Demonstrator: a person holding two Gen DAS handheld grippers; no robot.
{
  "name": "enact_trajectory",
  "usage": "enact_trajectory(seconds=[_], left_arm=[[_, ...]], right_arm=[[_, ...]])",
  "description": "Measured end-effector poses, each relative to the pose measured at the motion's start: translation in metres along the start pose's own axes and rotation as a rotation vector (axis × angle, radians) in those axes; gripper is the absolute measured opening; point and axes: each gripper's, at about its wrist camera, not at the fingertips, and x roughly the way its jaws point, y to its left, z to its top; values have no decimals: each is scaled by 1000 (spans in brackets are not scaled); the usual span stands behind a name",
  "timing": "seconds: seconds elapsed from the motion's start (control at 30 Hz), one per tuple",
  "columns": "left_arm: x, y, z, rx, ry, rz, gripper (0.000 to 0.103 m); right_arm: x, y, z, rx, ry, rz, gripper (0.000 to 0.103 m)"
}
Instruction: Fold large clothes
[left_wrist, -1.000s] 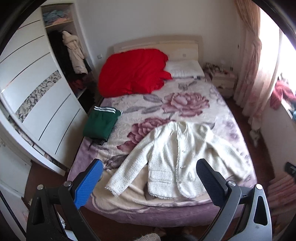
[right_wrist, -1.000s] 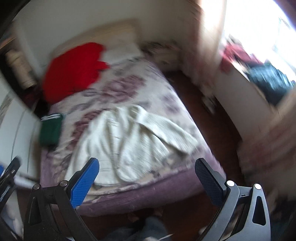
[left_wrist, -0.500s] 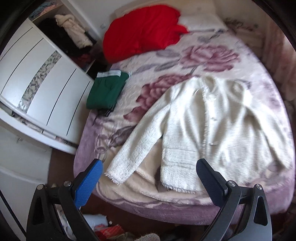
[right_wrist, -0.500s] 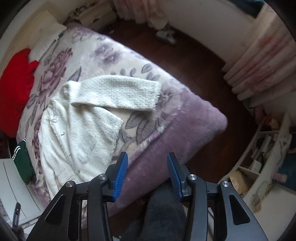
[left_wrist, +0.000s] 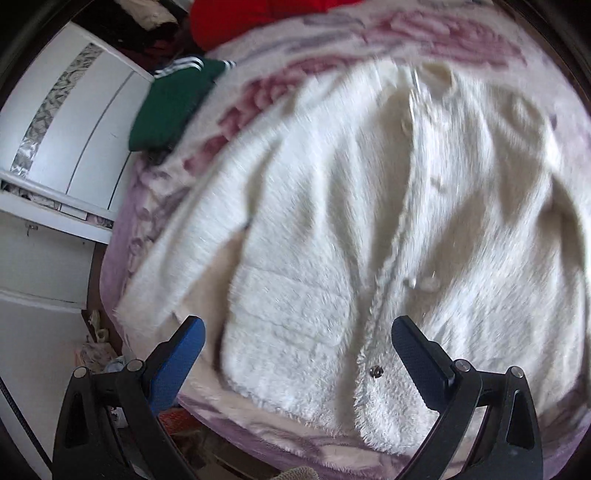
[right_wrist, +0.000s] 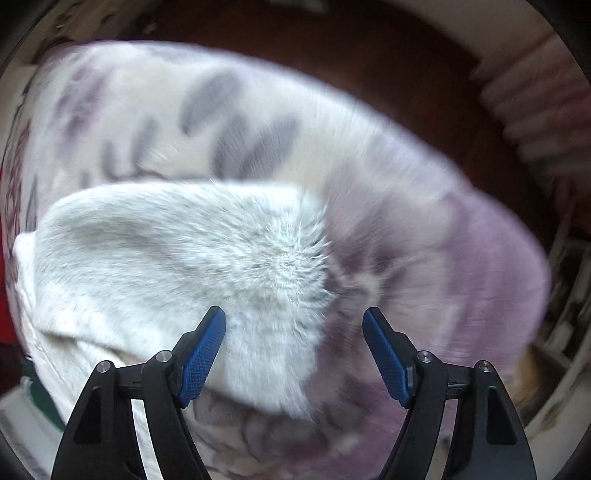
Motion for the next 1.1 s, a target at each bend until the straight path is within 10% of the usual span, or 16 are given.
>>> enact_trajectory(seconds=[0.17, 0.27, 0.4, 0.47, 0.6, 0.83, 0.9, 1.1], left_arm=[[21, -19, -17, 75, 5, 5, 103], [24, -19, -22, 88, 2, -11, 103], [32, -11, -26, 79, 0, -24, 103], [36, 0, -30, 48, 6, -27, 103], [42, 27, -45, -20, 25, -14, 103], [78, 61, -73, -55, 77, 54, 103], [82, 69, -74, -69, 79, 62, 103], [89, 82, -71, -106, 100, 46, 103]], right_arm=[[-1, 20, -16, -147, -104, 24, 12], [-26, -7, -7, -90, -223, -48, 11], [-18, -24, 20, -31, -168, -71, 17], [-23, -15, 17, -43, -154, -134, 34], [-35, 15, -38, -82, -192, -9, 41], [103, 97, -99, -73, 151, 292, 41], [115, 103, -110, -34, 102, 279, 15], [104, 70, -157, 41, -2, 150, 8]])
